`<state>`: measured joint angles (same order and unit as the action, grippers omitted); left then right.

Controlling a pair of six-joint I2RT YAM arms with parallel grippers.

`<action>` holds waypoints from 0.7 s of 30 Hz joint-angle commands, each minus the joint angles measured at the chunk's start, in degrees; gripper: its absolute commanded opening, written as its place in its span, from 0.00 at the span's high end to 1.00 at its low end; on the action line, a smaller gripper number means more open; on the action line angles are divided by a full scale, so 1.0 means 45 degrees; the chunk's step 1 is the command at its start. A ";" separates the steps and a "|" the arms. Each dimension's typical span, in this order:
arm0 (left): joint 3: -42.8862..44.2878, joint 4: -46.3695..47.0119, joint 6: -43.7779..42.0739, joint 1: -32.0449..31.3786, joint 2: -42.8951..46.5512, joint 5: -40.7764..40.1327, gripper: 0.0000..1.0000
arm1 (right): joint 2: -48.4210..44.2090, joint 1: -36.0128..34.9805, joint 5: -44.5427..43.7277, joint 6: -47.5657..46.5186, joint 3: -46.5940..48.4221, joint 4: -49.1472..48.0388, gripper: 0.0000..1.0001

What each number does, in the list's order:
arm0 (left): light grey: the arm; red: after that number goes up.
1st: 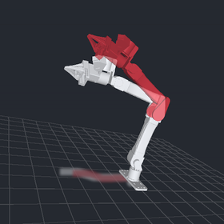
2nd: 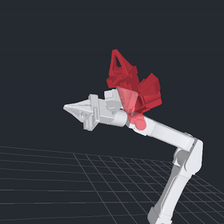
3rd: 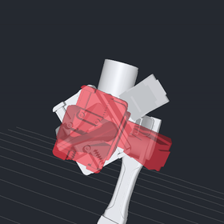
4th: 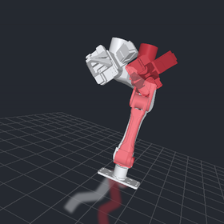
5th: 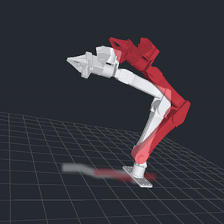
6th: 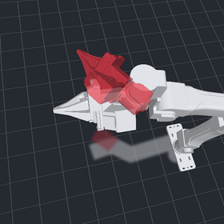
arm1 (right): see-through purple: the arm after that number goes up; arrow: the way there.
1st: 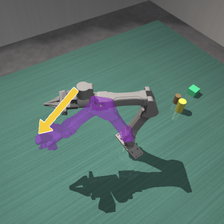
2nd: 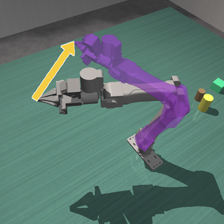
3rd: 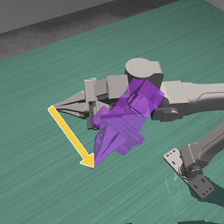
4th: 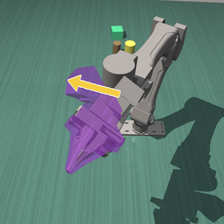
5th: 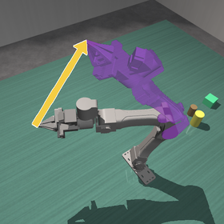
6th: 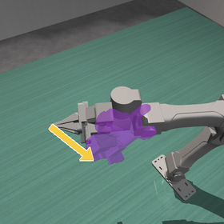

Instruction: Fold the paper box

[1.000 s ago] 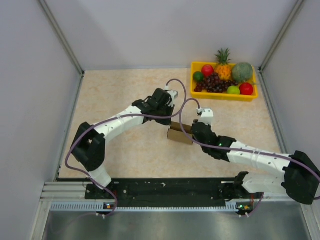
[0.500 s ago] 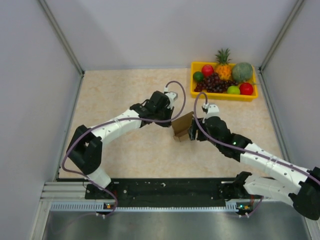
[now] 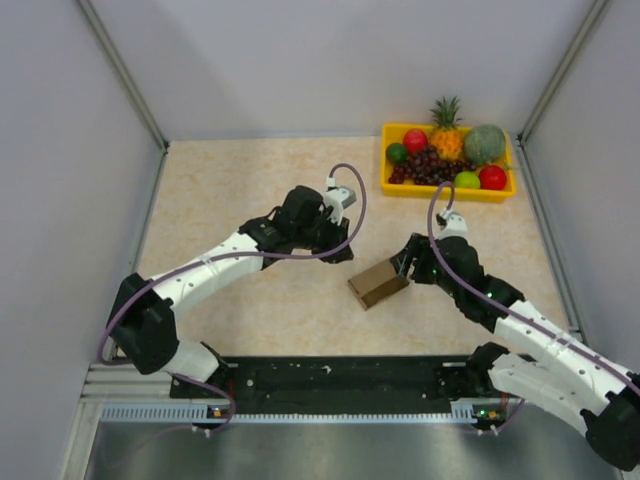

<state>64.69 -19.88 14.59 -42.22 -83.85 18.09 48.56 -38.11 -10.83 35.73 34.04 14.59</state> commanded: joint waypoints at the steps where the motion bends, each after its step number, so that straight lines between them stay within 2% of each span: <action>1: -0.0116 0.0844 0.0000 -0.0091 0.0586 0.1605 0.73 | -0.0945 0.0850 0.0628 0.1164 -0.0573 0.0252 0.35; 5: -0.0565 0.0785 0.0194 -0.0033 0.1270 0.1352 0.61 | -0.1201 0.1864 0.1291 0.0578 -0.0261 0.1481 0.33; 6: -0.0643 0.0959 0.0427 -0.0033 0.1252 0.1565 0.61 | -0.1084 0.2544 0.1564 0.0557 -0.0183 0.1697 0.32; 7: -0.0683 0.1135 0.0526 -0.0033 0.1135 0.2533 0.61 | -0.0716 0.2898 0.2340 0.0577 -0.0124 0.1796 0.32; 10: -0.0314 0.1195 0.1189 -0.0033 0.0161 0.4042 0.64 | -0.0128 0.3662 0.4294 0.0266 0.0051 0.1602 0.40; 12: -0.0021 0.1369 0.1735 -0.0130 -0.0851 0.5001 0.67 | 0.0166 0.3644 0.4535 -0.0143 0.0247 0.1524 0.40; 14: 0.0195 0.1701 0.1875 -0.0460 -0.1751 0.5121 0.72 | 0.0709 0.3663 0.4653 -0.0301 0.0656 0.1620 0.42; 15: 0.0408 0.1857 0.1817 -0.0636 -0.2008 0.5044 0.74 | 0.0985 0.3644 0.4614 -0.0418 0.0832 0.1853 0.47; 16: 0.0546 0.1917 0.1778 -0.0812 -0.2281 0.4831 0.74 | 0.1258 0.3663 0.4614 -0.0516 0.1008 0.1875 0.48; 21: 0.0938 0.2288 0.1875 -0.1419 -0.3572 0.4030 0.79 | 0.2041 0.3644 0.3796 -0.0984 0.0932 0.1836 0.48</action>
<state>66.15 -13.69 21.91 -46.78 -98.45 36.60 56.27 -22.09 7.81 34.37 36.40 23.11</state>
